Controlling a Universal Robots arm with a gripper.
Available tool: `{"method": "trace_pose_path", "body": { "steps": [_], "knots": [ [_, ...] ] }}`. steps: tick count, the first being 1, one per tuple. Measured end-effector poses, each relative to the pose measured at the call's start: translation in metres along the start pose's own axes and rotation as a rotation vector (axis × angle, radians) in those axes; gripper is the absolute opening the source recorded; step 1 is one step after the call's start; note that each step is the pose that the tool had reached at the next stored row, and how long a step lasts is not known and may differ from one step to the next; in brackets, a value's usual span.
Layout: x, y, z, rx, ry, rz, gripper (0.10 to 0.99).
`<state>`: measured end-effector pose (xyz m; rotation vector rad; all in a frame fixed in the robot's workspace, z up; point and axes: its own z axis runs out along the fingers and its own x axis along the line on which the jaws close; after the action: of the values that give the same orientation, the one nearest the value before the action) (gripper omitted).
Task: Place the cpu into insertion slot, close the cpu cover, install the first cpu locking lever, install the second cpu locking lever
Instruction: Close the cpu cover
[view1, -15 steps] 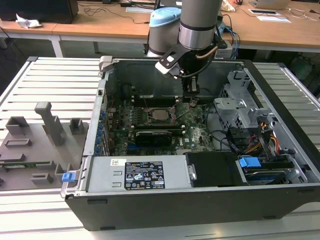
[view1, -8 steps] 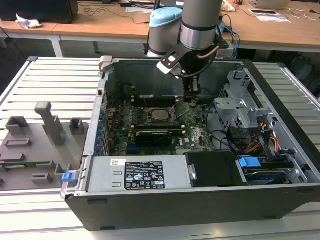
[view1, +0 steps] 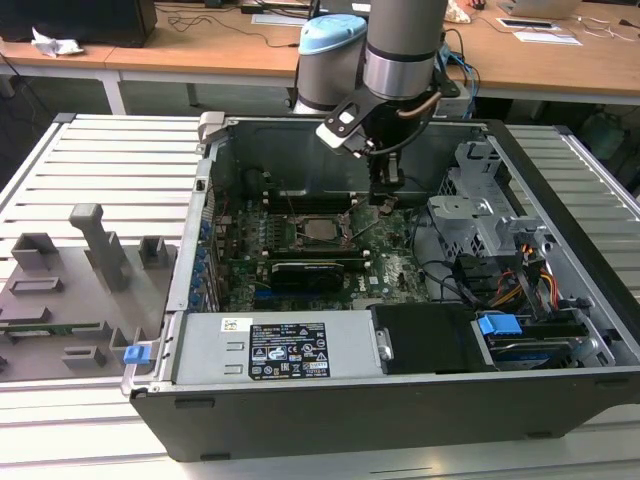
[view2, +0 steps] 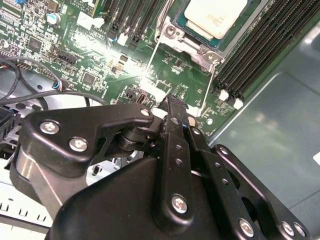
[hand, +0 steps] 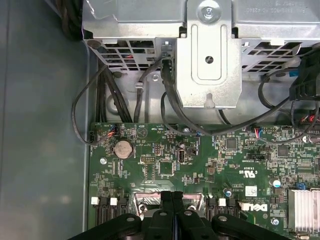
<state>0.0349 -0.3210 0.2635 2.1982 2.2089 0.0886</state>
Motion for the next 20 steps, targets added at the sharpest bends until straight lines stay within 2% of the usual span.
{"method": "trace_pose_path", "body": {
  "steps": [16, 20],
  "knots": [
    [0.0000, 0.0094, 0.0006, 0.001, 0.0001, -0.001, 0.106],
    [0.0000, 0.0152, 0.0012, 0.002, 0.0003, -0.005, 0.106]
  ]
}}
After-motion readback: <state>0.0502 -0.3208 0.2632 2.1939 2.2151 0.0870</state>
